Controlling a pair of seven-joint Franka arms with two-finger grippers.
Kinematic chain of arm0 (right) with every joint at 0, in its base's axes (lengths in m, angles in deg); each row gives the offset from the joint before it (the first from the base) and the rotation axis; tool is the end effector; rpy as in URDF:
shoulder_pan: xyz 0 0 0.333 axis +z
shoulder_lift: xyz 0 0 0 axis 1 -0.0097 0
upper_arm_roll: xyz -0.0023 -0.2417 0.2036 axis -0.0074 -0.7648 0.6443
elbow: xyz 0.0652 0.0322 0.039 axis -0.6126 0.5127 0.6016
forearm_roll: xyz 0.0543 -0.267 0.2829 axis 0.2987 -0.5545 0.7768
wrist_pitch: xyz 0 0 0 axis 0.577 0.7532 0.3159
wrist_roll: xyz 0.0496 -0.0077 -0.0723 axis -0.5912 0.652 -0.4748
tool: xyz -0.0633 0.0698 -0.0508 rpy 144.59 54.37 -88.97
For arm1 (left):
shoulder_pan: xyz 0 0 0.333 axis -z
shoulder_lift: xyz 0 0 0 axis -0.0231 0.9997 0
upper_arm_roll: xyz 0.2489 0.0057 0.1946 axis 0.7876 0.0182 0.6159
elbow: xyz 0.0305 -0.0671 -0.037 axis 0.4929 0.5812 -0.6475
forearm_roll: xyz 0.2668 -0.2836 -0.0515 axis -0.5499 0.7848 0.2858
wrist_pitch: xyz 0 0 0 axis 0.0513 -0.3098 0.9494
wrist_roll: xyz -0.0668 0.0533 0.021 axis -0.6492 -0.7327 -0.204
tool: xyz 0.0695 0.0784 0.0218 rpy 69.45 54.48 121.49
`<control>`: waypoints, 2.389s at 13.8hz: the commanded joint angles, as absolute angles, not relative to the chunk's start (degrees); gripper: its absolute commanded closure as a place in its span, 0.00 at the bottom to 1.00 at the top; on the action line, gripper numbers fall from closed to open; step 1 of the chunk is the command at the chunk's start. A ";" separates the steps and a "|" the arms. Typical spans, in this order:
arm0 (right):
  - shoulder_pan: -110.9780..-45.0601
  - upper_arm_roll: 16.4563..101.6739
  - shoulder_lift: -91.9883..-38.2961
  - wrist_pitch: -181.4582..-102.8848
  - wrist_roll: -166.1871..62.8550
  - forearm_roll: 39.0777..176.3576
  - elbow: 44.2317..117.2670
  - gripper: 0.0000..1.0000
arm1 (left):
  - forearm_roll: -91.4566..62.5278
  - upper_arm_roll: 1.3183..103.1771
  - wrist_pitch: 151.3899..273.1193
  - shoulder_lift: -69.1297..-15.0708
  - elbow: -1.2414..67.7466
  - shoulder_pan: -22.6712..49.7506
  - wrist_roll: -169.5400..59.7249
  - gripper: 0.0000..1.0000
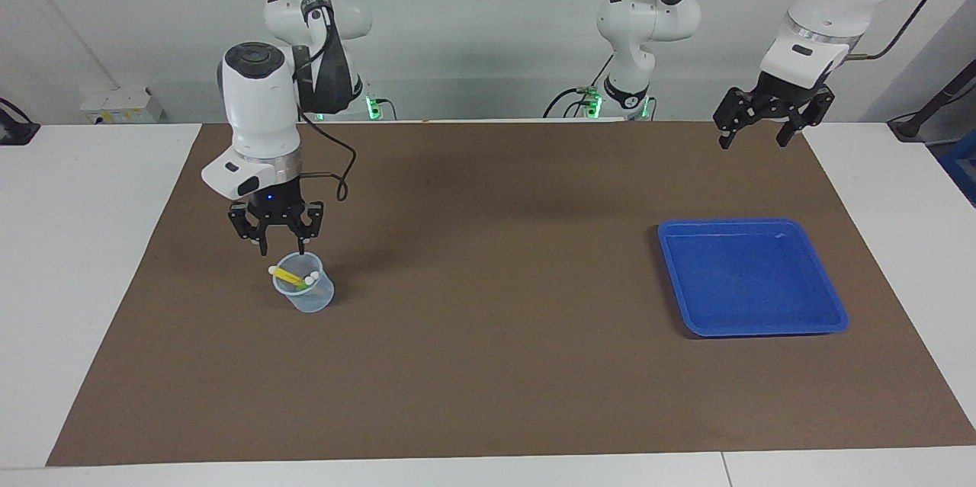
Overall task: Transfer and insert pens with both arms
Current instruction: 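Lower the purple pen into the white cup with the right gripper, then open the right gripper and draw it back from the cup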
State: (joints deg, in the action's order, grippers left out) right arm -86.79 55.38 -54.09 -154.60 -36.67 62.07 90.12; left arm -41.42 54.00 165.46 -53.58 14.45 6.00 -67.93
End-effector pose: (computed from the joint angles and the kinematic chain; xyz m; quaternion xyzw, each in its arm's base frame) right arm 0.5919 0.0565 0.4566 0.9861 0.0653 0.1207 0.0941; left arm 0.5462 -0.0539 0.6390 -0.9991 0.0308 -0.0247 0.0137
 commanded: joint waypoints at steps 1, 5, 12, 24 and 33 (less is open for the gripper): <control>-87.25 55.82 -52.70 -155.09 -37.16 60.87 91.08 0.38 | -42.24 53.69 166.51 -55.24 16.52 5.54 -67.98 0.00; -87.33 55.82 -52.09 -154.21 -37.51 60.87 90.99 0.36 | -42.24 53.69 166.51 -55.24 16.52 5.54 -67.98 0.00; -88.22 55.64 -51.82 -141.84 -36.55 75.99 83.27 0.00 | -42.24 53.69 166.51 -55.24 16.52 5.54 -67.98 0.00; -87.77 56.61 -48.66 -122.15 -34.44 76.43 75.53 0.00 | -42.24 53.69 166.51 -55.24 16.52 5.54 -67.98 0.00; -88.65 56.00 -45.06 -120.90 -35.23 77.04 75.52 0.00 | -42.24 53.69 166.51 -55.24 16.52 5.54 -67.98 0.00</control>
